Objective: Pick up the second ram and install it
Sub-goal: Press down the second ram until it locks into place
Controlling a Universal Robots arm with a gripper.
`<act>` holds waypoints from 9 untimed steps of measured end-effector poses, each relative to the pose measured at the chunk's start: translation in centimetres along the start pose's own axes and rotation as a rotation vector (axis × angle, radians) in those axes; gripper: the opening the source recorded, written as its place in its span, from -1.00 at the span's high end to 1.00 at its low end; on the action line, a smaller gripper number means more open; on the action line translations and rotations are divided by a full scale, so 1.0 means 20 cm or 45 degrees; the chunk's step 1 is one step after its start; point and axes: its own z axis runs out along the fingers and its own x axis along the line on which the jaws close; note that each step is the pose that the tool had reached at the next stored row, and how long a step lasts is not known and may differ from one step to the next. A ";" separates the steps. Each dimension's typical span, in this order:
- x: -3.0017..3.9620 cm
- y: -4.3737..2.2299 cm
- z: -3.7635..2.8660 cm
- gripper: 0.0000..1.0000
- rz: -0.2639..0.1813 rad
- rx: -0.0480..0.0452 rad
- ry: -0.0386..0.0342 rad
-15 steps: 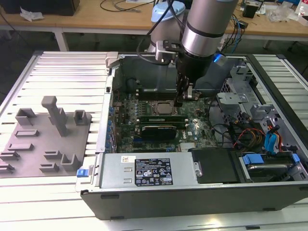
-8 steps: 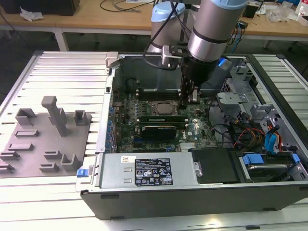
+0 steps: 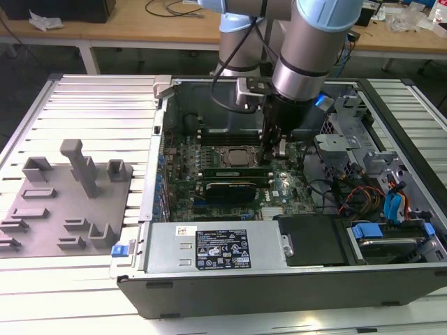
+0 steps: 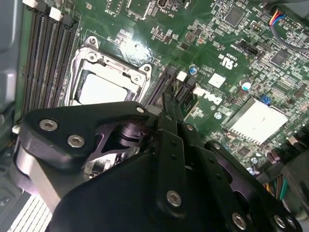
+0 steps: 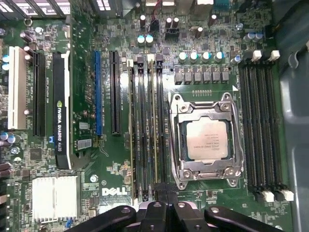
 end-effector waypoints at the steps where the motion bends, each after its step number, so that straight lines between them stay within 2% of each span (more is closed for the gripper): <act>1: 0.000 -0.001 0.009 0.79 0.000 0.000 -0.0002; 7: 0.002 -0.006 0.054 0.79 0.000 0.000 0.0006; 9: 0.001 -0.006 0.058 0.79 0.000 0.000 -0.0003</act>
